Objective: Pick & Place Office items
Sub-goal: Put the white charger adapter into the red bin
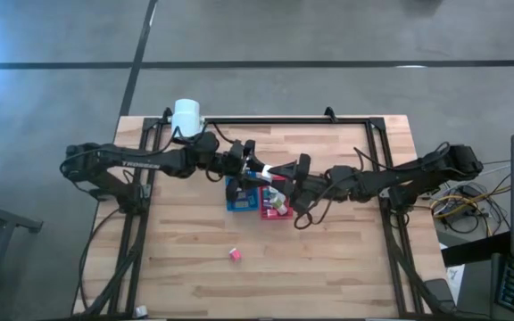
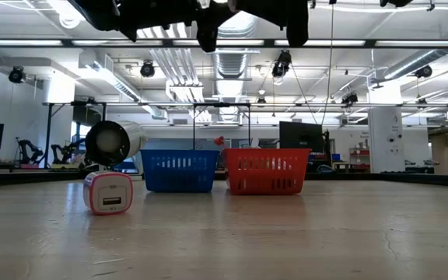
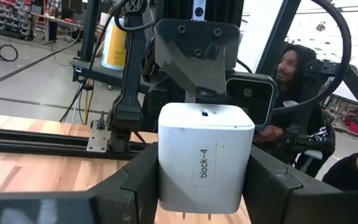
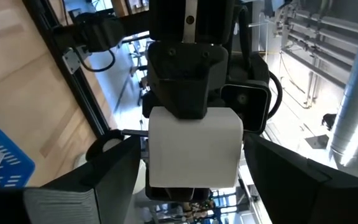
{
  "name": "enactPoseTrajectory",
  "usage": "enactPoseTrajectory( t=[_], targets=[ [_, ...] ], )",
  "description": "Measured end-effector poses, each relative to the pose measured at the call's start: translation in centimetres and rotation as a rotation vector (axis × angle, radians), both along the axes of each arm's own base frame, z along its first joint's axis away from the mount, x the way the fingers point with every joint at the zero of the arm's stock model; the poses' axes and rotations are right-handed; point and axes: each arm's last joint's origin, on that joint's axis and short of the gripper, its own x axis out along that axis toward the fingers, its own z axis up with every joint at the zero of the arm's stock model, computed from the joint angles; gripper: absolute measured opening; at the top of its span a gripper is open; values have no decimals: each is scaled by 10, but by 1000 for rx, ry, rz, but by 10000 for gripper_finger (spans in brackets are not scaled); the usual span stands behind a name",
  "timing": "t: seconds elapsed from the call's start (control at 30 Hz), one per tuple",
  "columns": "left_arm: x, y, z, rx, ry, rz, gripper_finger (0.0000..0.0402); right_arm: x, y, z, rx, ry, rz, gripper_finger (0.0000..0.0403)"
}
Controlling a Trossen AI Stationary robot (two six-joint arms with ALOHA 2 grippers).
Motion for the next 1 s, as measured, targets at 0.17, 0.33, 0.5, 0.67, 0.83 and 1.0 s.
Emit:
enactPoseTrajectory(
  t=[0.17,0.33,0.5,0.67,0.83,1.0],
  targets=[
    [0,0,-1,-1,7,0,176,1,0,-2,0,8,-1,265],
    [0,0,-2,-3,23,-5,176,4,0,-5,-2,20,-4,226],
    [-1,0,-3,2,30,-11,176,6,-1,-6,3,23,-12,195],
    [-1,0,-3,0,30,-14,176,5,-1,-4,31,13,-9,195],
    [-1,-1,-3,10,27,-5,245,0,-2,1,71,-10,3,195],
    [-7,-2,2,26,44,-28,323,-5,-3,6,119,-22,-1,195]
  ],
)
